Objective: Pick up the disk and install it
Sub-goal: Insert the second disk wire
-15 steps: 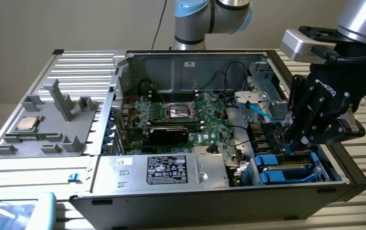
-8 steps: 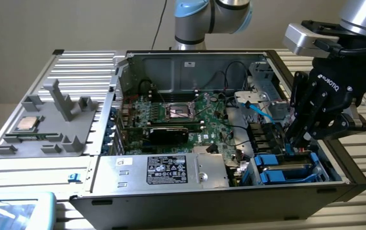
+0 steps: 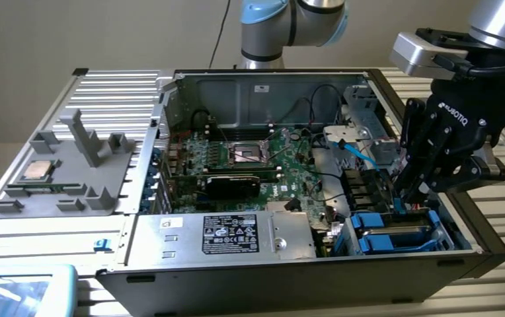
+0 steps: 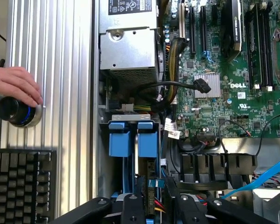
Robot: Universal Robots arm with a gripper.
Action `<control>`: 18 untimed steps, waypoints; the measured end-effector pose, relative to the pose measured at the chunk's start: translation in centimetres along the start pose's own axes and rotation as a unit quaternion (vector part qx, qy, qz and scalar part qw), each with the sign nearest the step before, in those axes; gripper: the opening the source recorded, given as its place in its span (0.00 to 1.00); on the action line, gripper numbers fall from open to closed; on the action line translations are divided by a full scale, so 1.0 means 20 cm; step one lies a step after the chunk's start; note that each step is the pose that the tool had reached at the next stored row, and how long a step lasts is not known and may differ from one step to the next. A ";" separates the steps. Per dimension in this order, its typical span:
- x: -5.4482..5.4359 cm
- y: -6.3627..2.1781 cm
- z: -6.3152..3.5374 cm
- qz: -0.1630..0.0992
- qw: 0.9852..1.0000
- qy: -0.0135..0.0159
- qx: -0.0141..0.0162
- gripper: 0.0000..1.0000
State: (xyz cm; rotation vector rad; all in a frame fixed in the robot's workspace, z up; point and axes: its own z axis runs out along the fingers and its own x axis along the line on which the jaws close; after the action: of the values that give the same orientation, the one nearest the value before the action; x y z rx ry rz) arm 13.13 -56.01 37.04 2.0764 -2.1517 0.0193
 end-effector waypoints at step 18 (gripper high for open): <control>0.00 0.002 0.000 -0.002 1.000 0.000 0.000 0.11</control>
State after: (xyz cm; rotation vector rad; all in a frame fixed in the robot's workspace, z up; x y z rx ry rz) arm 13.10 -56.00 37.04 2.0800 -2.1482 0.0199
